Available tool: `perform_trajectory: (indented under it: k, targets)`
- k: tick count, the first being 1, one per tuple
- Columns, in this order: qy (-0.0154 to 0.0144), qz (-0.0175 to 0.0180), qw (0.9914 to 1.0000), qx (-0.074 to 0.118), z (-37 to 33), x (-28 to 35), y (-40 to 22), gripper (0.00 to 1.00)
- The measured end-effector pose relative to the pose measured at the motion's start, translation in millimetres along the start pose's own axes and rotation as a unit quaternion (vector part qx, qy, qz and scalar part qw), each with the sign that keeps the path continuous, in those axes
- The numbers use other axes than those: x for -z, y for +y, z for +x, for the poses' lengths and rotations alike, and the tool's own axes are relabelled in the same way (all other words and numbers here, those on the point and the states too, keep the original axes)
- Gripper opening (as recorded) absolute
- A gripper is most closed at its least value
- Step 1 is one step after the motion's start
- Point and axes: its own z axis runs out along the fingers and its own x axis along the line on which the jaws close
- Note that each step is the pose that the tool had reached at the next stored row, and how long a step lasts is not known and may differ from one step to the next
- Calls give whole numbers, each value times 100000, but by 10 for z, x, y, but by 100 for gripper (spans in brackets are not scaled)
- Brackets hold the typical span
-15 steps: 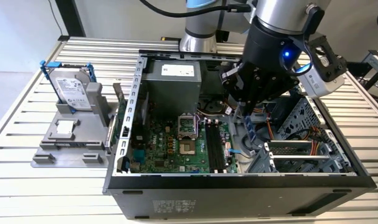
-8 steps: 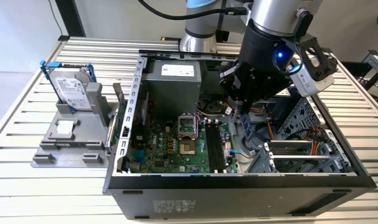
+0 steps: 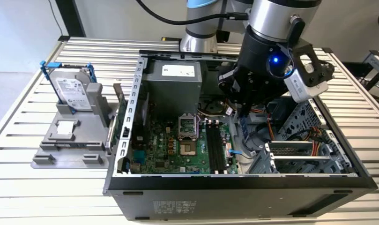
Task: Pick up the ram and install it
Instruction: 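Insert the ram into the slot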
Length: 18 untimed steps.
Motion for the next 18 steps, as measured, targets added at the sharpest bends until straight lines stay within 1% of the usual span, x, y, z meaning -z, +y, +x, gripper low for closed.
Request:
perform_trajectory:
  k: [2, 11, 14, 18]
  targets:
    - [-3, 16, 99998, -557, 1, -35, 6, 0]
    - [-2, 19, 99998, -570, 18, -196, 10, 0]
    - [-3, 13, 99998, -567, 19, -225, 10, 0]
    - [8, 30, 99998, -571, 19, -225, 10, 0]
